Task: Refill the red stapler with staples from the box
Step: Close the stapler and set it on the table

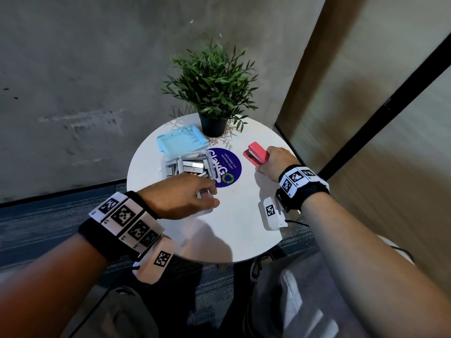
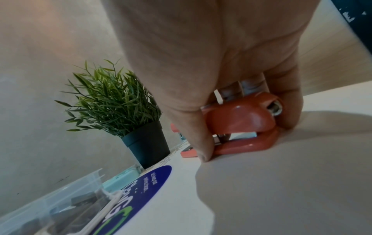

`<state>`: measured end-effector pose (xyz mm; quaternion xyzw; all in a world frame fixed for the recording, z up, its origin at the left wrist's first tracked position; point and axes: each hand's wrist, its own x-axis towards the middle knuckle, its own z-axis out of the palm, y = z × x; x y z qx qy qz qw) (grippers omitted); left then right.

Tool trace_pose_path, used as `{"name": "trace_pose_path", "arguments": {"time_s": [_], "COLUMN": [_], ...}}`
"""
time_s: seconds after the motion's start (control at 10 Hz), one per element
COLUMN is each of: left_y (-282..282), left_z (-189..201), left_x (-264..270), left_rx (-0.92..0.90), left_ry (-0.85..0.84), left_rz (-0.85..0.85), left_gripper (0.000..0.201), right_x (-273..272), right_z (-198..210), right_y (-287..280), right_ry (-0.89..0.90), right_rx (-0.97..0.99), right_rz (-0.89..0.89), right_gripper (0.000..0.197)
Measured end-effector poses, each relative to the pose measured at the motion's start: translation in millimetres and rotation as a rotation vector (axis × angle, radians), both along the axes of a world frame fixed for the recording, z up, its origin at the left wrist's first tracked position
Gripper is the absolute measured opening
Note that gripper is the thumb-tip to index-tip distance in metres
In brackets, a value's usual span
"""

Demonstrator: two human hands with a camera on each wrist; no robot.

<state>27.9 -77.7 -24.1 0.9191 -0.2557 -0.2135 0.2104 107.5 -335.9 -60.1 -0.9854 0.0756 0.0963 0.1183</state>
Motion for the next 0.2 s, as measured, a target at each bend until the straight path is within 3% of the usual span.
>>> {"name": "trace_pose_path", "arguments": {"time_s": [0.2], "left_y": [2], "left_z": [4], "left_x": [0], "left_rx": [0.008], "left_ry": [-0.032], "left_rz": [0.006], "left_gripper": [0.037], "right_x": [-5], "right_z": [16], "right_y": [4], "right_ry": [-0.020], "right_rx": [-0.005], "right_rz": [0.009], "right_gripper": [0.073]}}
